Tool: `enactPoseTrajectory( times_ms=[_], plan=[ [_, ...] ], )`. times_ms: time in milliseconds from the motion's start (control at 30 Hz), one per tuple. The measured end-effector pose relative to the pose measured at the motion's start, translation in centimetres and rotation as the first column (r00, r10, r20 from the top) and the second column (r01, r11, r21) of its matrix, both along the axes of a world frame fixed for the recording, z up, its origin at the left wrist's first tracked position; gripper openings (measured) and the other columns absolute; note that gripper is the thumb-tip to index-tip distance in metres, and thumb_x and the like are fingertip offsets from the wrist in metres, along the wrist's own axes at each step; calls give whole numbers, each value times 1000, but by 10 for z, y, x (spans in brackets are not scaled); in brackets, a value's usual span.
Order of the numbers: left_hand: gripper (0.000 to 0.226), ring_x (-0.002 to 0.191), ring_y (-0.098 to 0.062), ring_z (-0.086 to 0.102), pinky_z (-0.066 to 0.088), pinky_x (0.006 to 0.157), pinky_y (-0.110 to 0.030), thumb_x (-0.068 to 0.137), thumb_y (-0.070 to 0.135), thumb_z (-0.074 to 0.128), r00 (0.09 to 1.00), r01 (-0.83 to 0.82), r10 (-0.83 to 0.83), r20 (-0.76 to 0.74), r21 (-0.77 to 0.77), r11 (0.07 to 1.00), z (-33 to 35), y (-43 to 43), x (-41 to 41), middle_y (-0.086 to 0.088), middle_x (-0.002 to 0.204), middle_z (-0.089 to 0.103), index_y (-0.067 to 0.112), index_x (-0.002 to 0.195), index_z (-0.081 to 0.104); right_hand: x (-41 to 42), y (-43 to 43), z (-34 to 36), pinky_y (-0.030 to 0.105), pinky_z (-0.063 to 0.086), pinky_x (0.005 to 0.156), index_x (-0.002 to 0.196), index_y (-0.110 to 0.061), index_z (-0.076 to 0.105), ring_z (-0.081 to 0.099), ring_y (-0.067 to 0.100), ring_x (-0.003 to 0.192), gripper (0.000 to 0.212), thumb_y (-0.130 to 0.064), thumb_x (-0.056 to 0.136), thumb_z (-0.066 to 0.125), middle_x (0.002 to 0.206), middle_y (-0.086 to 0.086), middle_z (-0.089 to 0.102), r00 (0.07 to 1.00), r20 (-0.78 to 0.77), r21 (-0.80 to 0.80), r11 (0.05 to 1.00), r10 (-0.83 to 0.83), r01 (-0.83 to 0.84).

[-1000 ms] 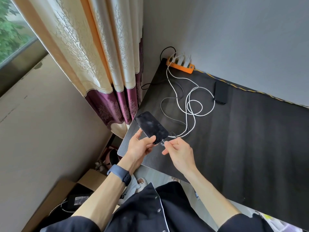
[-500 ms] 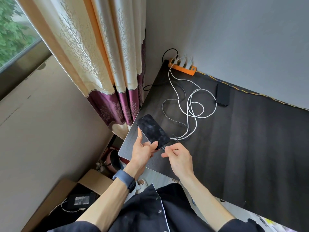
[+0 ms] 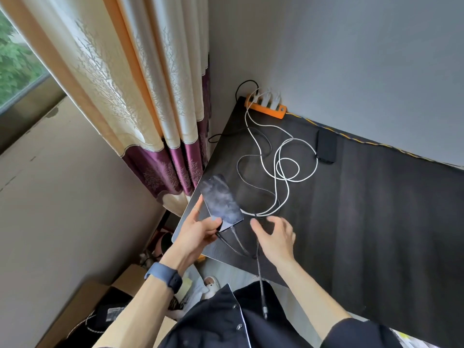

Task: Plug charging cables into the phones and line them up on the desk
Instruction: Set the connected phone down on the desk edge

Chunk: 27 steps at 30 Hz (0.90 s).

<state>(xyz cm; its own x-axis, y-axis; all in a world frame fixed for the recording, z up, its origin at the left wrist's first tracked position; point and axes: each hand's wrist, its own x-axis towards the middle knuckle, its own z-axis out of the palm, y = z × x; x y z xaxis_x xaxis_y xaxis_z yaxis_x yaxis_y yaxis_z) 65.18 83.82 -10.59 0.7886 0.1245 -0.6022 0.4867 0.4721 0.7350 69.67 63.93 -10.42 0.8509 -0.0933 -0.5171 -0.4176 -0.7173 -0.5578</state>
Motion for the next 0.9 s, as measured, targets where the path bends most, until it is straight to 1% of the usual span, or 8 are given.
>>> enactPoseTrajectory(
  times_ms=[67, 167, 300, 567, 667, 767, 800, 900],
  plan=[
    [80, 51, -11, 34, 33, 62, -28, 90, -8, 56, 1000, 12, -12, 8, -40, 999, 0, 9, 1, -4, 67, 43, 50, 142, 36, 13, -1, -13, 48, 35, 111, 143, -19, 41, 44, 34, 134, 78, -61, 82, 68, 150, 11, 41, 878, -424, 217, 916, -224, 338],
    [81, 54, -13, 34, 32, 60, -28, 89, -7, 58, 998, 59, -58, 16, -54, 997, 3, 21, 1, -5, 76, 37, 51, 142, 38, 28, 8, -27, 45, 48, 101, 119, -9, 47, 71, 31, 102, 46, -43, 93, 63, 122, 18, 68, 623, -767, 448, 565, -156, 693],
    [87, 58, -15, 36, 37, 52, -23, 81, -4, 67, 994, 104, -102, 30, -80, 991, -3, 46, -14, -11, 88, 42, 52, 142, 40, 54, 27, -30, 22, 47, 56, 107, -13, 60, 57, 8, 47, 21, -30, 99, 50, 64, -5, 68, 613, -770, 550, 302, -177, 778],
    [86, 54, -13, 28, 24, 49, -23, 71, -1, 65, 997, 62, -60, -50, 39, 997, -8, 111, -54, -10, 94, 60, 64, 126, 50, 133, 8, 16, 21, 30, 51, 93, -16, 54, 32, 10, 40, 19, -33, 100, 49, 71, -7, 55, 778, -544, 732, 274, -315, 623],
    [82, 56, -15, 31, 28, 47, -23, 70, -1, 62, 998, 11, -6, -60, 86, 996, -7, 117, -61, 0, 93, 71, 67, 113, 52, 139, 15, 33, 20, 20, 39, 95, -25, 67, 21, 10, 35, 12, -30, 98, 56, 61, -5, 52, 869, -358, 724, 487, -340, 489],
    [87, 53, -15, 30, 29, 45, -23, 77, -5, 61, 999, -11, 16, -43, 106, 994, -12, 118, -60, -14, 86, 57, 66, 126, 47, 119, 34, 45, 20, 23, 40, 110, -29, 69, 30, 13, 40, 29, -37, 102, 42, 61, -1, 47, 992, -33, 477, 874, 119, -89],
    [89, 51, -14, 30, 29, 44, -22, 81, -8, 59, 999, -19, 25, -46, 130, 991, -14, 117, -58, -13, 78, 50, 61, 134, 42, 107, 41, 44, 24, 32, 46, 108, -29, 68, 41, 17, 48, 33, -39, 101, 38, 65, 0, 51, 927, 17, 280, 888, 375, -364],
    [91, 53, -11, 31, 29, 44, -19, 87, -15, 53, 999, -10, 18, -43, 185, 983, -16, 110, -49, -14, 81, 49, 51, 147, 31, 72, 54, 12, 35, 42, 81, 90, -23, 59, 60, 30, 95, 34, -42, 100, 32, 99, 8, 68, 582, -146, -97, 574, 800, -813]
  ],
)
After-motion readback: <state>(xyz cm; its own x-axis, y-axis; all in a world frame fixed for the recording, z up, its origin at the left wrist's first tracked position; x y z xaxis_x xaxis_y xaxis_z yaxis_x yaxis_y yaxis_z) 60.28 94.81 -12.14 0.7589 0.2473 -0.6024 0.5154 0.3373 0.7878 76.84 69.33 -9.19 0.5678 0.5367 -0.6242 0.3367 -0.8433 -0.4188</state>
